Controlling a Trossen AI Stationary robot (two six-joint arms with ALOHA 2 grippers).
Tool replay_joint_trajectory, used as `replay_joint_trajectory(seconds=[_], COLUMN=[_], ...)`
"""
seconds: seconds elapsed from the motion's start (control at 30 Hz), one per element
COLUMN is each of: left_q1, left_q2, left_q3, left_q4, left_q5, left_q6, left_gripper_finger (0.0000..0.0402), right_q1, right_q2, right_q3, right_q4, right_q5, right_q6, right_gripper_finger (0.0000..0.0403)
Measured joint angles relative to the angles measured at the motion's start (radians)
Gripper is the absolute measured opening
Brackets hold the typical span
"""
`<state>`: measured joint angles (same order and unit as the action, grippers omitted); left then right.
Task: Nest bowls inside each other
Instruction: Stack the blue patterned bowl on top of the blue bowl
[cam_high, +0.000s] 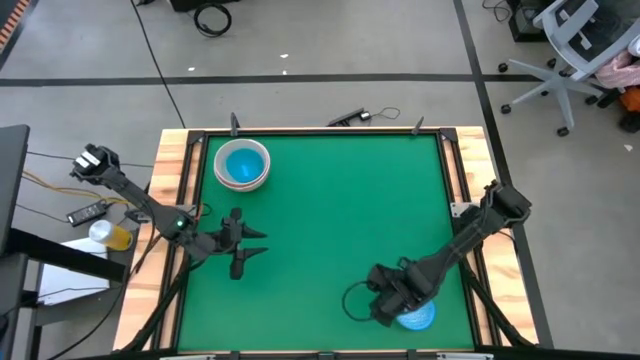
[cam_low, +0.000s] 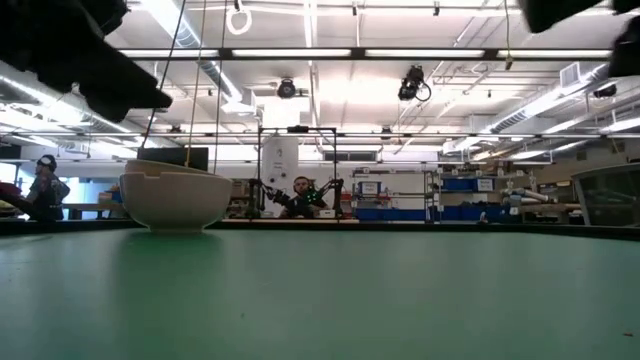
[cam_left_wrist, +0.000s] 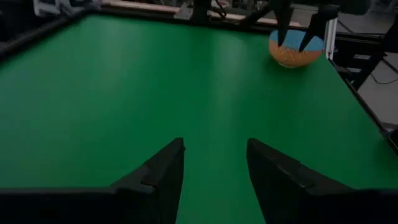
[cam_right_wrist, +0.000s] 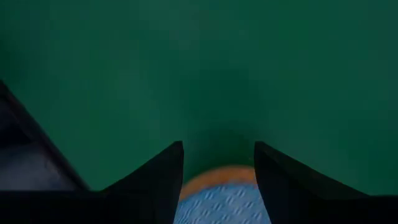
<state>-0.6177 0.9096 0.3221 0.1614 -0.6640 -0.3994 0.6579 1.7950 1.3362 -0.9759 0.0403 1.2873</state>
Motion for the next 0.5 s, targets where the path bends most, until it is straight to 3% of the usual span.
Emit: replay_joint_trajectory(seconds=[0.37,0.5], left_q1=[-0.044,-0.042], left_q2=[0.0,0.0], left_q3=[-0.022,-0.022], left_q4=[-0.009,-0.009], left_q5=[-0.005,-0.02], left_q6=[-0.098,-0.098], left_gripper_finger=[0.0175,0.0175], right_q1=[0.13,0.14], right_q2=[0.0,0.001], right_q3=[0.007,0.007], right_q4=[0.0,0.007], right_q5=[-0.041,-0.03], right_q6=[0.183,0.217], right_gripper_finger=[0.0198,0.0173])
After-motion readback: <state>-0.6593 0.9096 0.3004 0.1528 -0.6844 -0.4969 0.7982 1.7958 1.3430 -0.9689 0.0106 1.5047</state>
